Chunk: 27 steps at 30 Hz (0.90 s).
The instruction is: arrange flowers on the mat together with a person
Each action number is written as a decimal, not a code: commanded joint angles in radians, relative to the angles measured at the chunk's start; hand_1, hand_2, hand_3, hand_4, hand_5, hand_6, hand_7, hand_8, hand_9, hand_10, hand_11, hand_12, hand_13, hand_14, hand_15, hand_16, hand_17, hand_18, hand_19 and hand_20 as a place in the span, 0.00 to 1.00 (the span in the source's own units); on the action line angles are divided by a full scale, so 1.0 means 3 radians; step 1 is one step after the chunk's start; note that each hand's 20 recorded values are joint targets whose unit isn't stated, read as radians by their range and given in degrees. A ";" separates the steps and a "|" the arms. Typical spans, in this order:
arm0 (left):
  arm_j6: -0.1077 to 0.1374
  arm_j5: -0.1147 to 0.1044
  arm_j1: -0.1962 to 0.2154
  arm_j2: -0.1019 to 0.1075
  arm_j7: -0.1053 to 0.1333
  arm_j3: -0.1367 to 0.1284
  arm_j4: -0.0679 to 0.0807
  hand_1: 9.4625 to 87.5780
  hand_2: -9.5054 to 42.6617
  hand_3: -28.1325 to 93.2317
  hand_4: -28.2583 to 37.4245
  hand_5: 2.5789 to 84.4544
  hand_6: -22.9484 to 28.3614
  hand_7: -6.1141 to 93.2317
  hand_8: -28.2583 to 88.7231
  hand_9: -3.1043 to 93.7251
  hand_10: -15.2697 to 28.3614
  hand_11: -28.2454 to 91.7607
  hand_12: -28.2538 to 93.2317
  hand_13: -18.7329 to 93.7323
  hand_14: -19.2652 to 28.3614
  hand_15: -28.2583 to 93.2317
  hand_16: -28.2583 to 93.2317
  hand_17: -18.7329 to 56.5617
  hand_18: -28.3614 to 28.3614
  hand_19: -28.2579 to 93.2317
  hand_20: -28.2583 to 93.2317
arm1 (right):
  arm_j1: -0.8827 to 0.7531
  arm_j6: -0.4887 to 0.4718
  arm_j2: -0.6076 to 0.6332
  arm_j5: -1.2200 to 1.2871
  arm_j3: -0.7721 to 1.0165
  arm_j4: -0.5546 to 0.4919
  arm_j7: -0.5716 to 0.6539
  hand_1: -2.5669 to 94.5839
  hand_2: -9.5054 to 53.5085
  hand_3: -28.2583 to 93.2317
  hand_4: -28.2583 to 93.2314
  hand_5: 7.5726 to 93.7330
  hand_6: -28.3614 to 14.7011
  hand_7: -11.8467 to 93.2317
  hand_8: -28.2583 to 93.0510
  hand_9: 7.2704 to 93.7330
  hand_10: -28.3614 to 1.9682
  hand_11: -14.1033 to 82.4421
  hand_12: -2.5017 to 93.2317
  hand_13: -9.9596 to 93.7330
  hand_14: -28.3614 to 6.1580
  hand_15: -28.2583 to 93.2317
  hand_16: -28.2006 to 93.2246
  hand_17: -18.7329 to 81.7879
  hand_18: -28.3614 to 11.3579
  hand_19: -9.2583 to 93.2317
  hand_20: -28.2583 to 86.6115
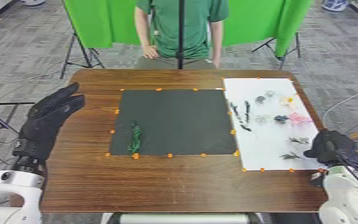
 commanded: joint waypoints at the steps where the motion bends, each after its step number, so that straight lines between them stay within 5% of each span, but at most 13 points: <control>1: -0.0091 0.0004 0.0073 -0.0049 -0.0095 -0.0054 -0.0024 0.24 0.00 0.79 0.14 0.42 0.50 0.15 0.20 0.44 0.64 0.34 0.35 0.44 0.76 0.30 0.27 0.28 0.74 0.24 0.37 | -0.0023 0.0495 -0.0139 0.0431 0.0223 -0.0396 0.0034 0.94 0.00 0.00 0.51 0.92 0.70 0.32 0.37 1.00 0.69 0.47 0.32 0.90 0.55 0.66 0.50 0.54 0.33 0.49 0.61; 9: -0.0209 0.0011 0.0054 -0.0040 -0.0198 -0.0089 -0.0020 0.24 0.00 0.79 0.14 0.41 0.50 0.15 0.20 0.43 0.64 0.34 0.35 0.43 0.76 0.29 0.27 0.28 0.74 0.24 0.37 | 0.0339 0.0560 -0.0461 0.0664 0.0044 -0.0721 -0.0009 0.94 0.00 0.00 0.52 0.92 0.69 0.33 0.38 1.00 0.69 0.49 0.33 0.89 0.54 0.70 0.50 0.53 0.31 0.52 0.61; 20: -0.0287 -0.0003 0.0085 -0.0032 -0.0322 -0.0130 -0.0017 0.24 0.00 0.79 0.14 0.41 0.50 0.14 0.20 0.42 0.64 0.33 0.35 0.43 0.76 0.29 0.28 0.27 0.75 0.24 0.37 | 0.0756 0.0267 -0.1703 0.0568 -0.0694 -0.0544 -0.0128 0.95 0.00 0.00 0.53 0.92 0.68 0.34 0.38 1.00 0.67 0.51 0.30 0.89 0.53 0.73 0.48 0.53 0.29 0.55 0.59; 23: -0.0314 -0.0008 0.0067 -0.0002 -0.0332 -0.0138 0.0019 0.24 0.00 0.79 0.14 0.41 0.50 0.14 0.20 0.42 0.64 0.33 0.36 0.43 0.76 0.29 0.28 0.27 0.75 0.24 0.37 | 0.0732 0.0137 -0.2018 0.0645 -0.0775 -0.0472 -0.0247 0.95 0.00 0.00 0.54 0.91 0.67 0.34 0.38 1.00 0.66 0.51 0.30 0.89 0.53 0.73 0.48 0.52 0.29 0.55 0.59; 27: -0.0056 -0.0136 0.0108 0.0097 -0.0181 -0.0118 0.0085 0.24 0.00 0.78 0.14 0.41 0.51 0.14 0.20 0.43 0.64 0.33 0.35 0.43 0.77 0.29 0.27 0.29 0.72 0.24 0.36 | 0.0776 0.0003 -0.2145 0.0637 -0.0958 -0.0378 -0.0327 0.95 0.00 0.00 0.54 0.91 0.67 0.34 0.38 1.00 0.66 0.51 0.30 0.89 0.53 0.73 0.48 0.52 0.29 0.56 0.59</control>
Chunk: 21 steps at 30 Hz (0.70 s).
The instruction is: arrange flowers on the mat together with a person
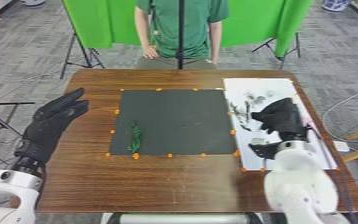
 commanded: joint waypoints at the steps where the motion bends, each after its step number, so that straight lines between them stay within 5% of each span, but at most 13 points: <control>1: 0.0278 -0.0149 0.0093 0.0119 0.0145 0.0000 0.0099 0.23 0.00 0.78 0.13 0.42 0.51 0.14 0.20 0.43 0.65 0.33 0.35 0.44 0.76 0.29 0.27 0.30 0.70 0.24 0.36 | -0.0008 -0.0295 -0.0606 0.0052 -0.0352 0.0169 -0.0205 0.95 0.00 0.00 0.54 0.91 0.67 0.34 0.38 1.00 0.66 0.51 0.31 0.89 0.52 0.73 0.48 0.52 0.29 0.56 0.59; 3: 0.0464 -0.0185 0.0107 0.0160 0.0252 0.0012 0.0125 0.20 0.08 0.79 0.07 0.43 0.51 0.14 0.20 0.44 0.66 0.33 0.35 0.45 0.76 0.29 0.25 0.32 0.68 0.24 0.36 | 0.0057 -0.0342 -0.0621 0.0021 -0.0432 0.0210 -0.0205 0.95 0.00 0.00 0.54 0.91 0.67 0.34 0.38 1.00 0.66 0.50 0.31 0.88 0.52 0.73 0.48 0.52 0.29 0.56 0.59; 6: 0.0789 -0.0424 0.0145 0.0269 0.0384 0.0030 0.0161 0.14 0.25 0.79 0.01 0.45 0.51 0.15 0.19 0.46 0.66 0.34 0.34 0.47 0.75 0.30 0.25 0.34 0.67 0.25 0.36 | 0.0169 -0.0415 -0.0621 -0.0035 -0.0555 0.0272 -0.0215 0.95 0.00 0.00 0.54 0.91 0.67 0.35 0.38 1.00 0.65 0.50 0.31 0.88 0.52 0.73 0.48 0.52 0.29 0.56 0.59; 8: 0.0953 -0.0484 0.0183 0.0301 0.0350 0.0008 0.0159 0.11 0.51 0.74 0.00 0.47 0.52 0.15 0.19 0.48 0.67 0.35 0.33 0.48 0.75 0.31 0.24 0.35 0.66 0.25 0.37 | 0.0235 -0.0504 -0.0642 -0.0052 -0.0617 0.0315 -0.0205 0.95 0.00 0.00 0.54 0.91 0.67 0.35 0.38 1.00 0.65 0.50 0.31 0.88 0.52 0.73 0.48 0.52 0.29 0.56 0.58; 10: 0.1001 -0.0472 0.0228 0.0297 0.0344 -0.0016 0.0185 0.13 0.64 0.70 0.00 0.48 0.51 0.16 0.18 0.49 0.67 0.35 0.33 0.48 0.76 0.31 0.24 0.35 0.66 0.25 0.37 | 0.0282 -0.0557 -0.0661 -0.0084 -0.0678 0.0360 -0.0200 0.95 0.00 0.00 0.54 0.91 0.66 0.35 0.38 1.00 0.66 0.50 0.31 0.88 0.52 0.73 0.48 0.52 0.29 0.56 0.58; 14: 0.1086 -0.0466 0.0341 0.0247 0.0292 -0.0051 0.0187 0.15 0.73 0.68 0.00 0.50 0.51 0.17 0.18 0.51 0.68 0.36 0.32 0.49 0.75 0.32 0.24 0.35 0.67 0.25 0.37 | 0.0359 -0.0698 -0.0759 -0.0117 -0.0758 0.0454 -0.0214 0.95 0.00 0.00 0.55 0.91 0.66 0.35 0.38 1.00 0.66 0.51 0.31 0.88 0.52 0.73 0.48 0.52 0.29 0.57 0.58; 21: 0.1062 -0.0392 0.0378 0.0178 0.0222 -0.0002 0.0180 0.13 0.64 0.71 0.00 0.49 0.51 0.17 0.18 0.50 0.68 0.36 0.32 0.49 0.76 0.32 0.24 0.34 0.68 0.25 0.37 | 0.0421 -0.0866 -0.0899 -0.0366 -0.0868 0.0692 -0.0201 0.95 0.00 0.00 0.55 0.91 0.66 0.36 0.39 1.00 0.66 0.52 0.30 0.89 0.53 0.74 0.48 0.52 0.29 0.58 0.58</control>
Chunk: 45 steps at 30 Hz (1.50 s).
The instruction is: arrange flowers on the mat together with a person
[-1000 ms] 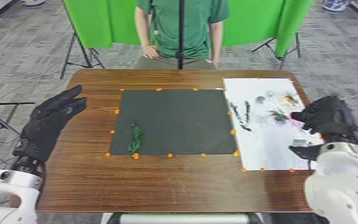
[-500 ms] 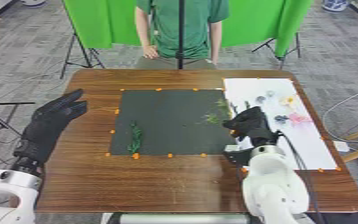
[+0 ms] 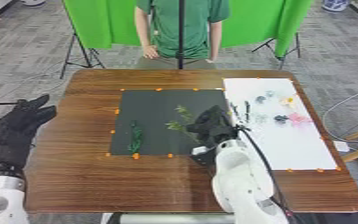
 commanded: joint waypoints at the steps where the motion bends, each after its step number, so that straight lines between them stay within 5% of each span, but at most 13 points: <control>1: -0.0029 0.0097 0.0088 -0.0110 -0.0114 0.0061 0.0036 0.13 0.62 0.72 0.00 0.49 0.52 0.17 0.18 0.50 0.68 0.36 0.32 0.49 0.76 0.32 0.24 0.34 0.69 0.25 0.37 | 0.0057 -0.0128 -0.0210 -0.0319 -0.0157 0.0231 0.0009 0.94 0.00 0.00 0.56 0.91 0.66 0.36 0.39 1.00 0.66 0.52 0.30 0.89 0.53 0.75 0.48 0.52 0.29 0.58 0.58; 12: -0.0077 0.0163 0.0131 -0.0149 -0.0209 0.0031 -0.0013 0.11 0.53 0.74 0.00 0.48 0.52 0.16 0.18 0.49 0.67 0.36 0.33 0.48 0.76 0.31 0.24 0.33 0.69 0.25 0.37 | 0.0068 -0.0303 -0.0252 -0.0761 -0.0205 0.0352 0.0021 0.94 0.00 0.00 0.57 0.90 0.66 0.38 0.39 1.00 0.66 0.55 0.27 0.89 0.54 0.75 0.48 0.52 0.28 0.60 0.58; 21: -0.0154 0.0219 0.0146 -0.0169 -0.0279 0.0008 -0.0032 0.11 0.33 0.78 0.00 0.47 0.52 0.16 0.19 0.48 0.67 0.36 0.33 0.47 0.75 0.31 0.25 0.32 0.70 0.25 0.36 | 0.0114 -0.0464 -0.0267 -0.0595 -0.0188 0.0350 0.0012 0.86 0.00 0.00 0.59 0.89 0.65 0.39 0.38 1.00 0.63 0.54 0.24 0.89 0.52 0.74 0.48 0.51 0.26 0.61 0.57; 39: -0.0224 0.0238 0.0162 -0.0177 -0.0350 -0.0041 -0.0047 0.13 0.28 0.78 0.00 0.46 0.52 0.16 0.19 0.47 0.67 0.36 0.33 0.47 0.76 0.31 0.25 0.31 0.71 0.26 0.36 | 0.0075 -0.0494 -0.0260 -0.0539 -0.0158 0.0315 -0.0038 0.81 0.00 0.00 0.61 0.90 0.63 0.35 0.38 1.00 0.60 0.53 0.23 0.90 0.51 0.72 0.47 0.50 0.26 0.61 0.56; 40: -0.0225 0.0241 0.0167 -0.0179 -0.0356 -0.0047 -0.0049 0.13 0.28 0.78 0.00 0.46 0.52 0.16 0.19 0.47 0.67 0.36 0.33 0.46 0.76 0.31 0.25 0.31 0.71 0.26 0.36 | 0.0063 -0.0552 -0.0253 -0.0590 -0.0154 0.0288 -0.0022 0.80 0.00 0.02 0.60 0.90 0.63 0.35 0.38 1.00 0.60 0.53 0.24 0.90 0.51 0.72 0.48 0.50 0.26 0.61 0.56; 42: -0.0228 0.0244 0.0171 -0.0179 -0.0365 -0.0054 -0.0051 0.13 0.28 0.78 0.00 0.46 0.52 0.16 0.19 0.47 0.67 0.36 0.33 0.47 0.76 0.31 0.25 0.31 0.71 0.25 0.36 | 0.0041 -0.0593 -0.0236 -0.0659 -0.0150 0.0253 0.0005 0.56 0.00 0.50 0.28 0.89 0.64 0.36 0.31 1.00 0.59 0.52 0.24 0.89 0.50 0.72 0.48 0.50 0.26 0.61 0.56; 43: -0.0232 0.0242 0.0169 -0.0180 -0.0356 -0.0056 -0.0047 0.13 0.28 0.78 0.00 0.46 0.52 0.16 0.19 0.47 0.67 0.36 0.33 0.47 0.76 0.31 0.25 0.31 0.71 0.25 0.36 | 0.0028 -0.0603 -0.0221 -0.0701 -0.0152 0.0236 0.0018 0.42 0.00 0.72 0.13 0.90 0.64 0.37 0.20 1.00 0.58 0.51 0.24 0.89 0.48 0.71 0.48 0.50 0.25 0.61 0.55; 45: -0.0227 0.0236 0.0172 -0.0184 -0.0354 -0.0058 -0.0049 0.13 0.28 0.78 0.00 0.46 0.52 0.16 0.19 0.47 0.67 0.36 0.33 0.47 0.76 0.31 0.25 0.31 0.71 0.25 0.36 | -0.0004 -0.0684 -0.0200 -0.0771 -0.0135 0.0183 0.0037 0.38 0.00 0.76 0.11 0.90 0.63 0.37 0.17 1.00 0.57 0.51 0.24 0.89 0.47 0.71 0.47 0.50 0.25 0.61 0.55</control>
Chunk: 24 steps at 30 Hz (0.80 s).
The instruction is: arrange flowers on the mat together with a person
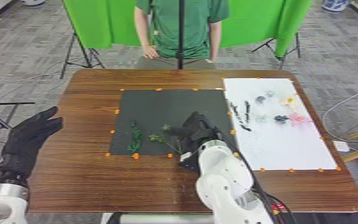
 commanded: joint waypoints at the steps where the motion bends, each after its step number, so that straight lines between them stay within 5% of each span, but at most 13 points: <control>1: -0.0043 0.0011 0.0057 -0.0035 -0.0051 -0.0024 -0.0004 0.13 0.28 0.78 0.00 0.46 0.52 0.16 0.19 0.47 0.67 0.36 0.33 0.47 0.76 0.31 0.26 0.31 0.71 0.25 0.36 | -0.0149 -0.0252 0.0043 -0.0292 0.0034 -0.0159 0.0073 0.37 0.01 0.76 0.11 0.91 0.63 0.36 0.17 1.00 0.56 0.51 0.24 0.89 0.46 0.71 0.47 0.50 0.25 0.61 0.55; 24: -0.0084 0.0001 0.0034 -0.0045 -0.0085 -0.0029 0.0007 0.13 0.28 0.78 0.00 0.46 0.52 0.15 0.19 0.46 0.67 0.36 0.34 0.46 0.76 0.30 0.26 0.30 0.72 0.26 0.36 | -0.0126 -0.1158 0.0025 0.0060 -0.0046 -0.0277 0.0287 0.30 0.33 0.66 0.12 0.93 0.60 0.25 0.16 1.00 0.51 0.53 0.23 0.88 0.37 0.73 0.49 0.49 0.20 0.61 0.54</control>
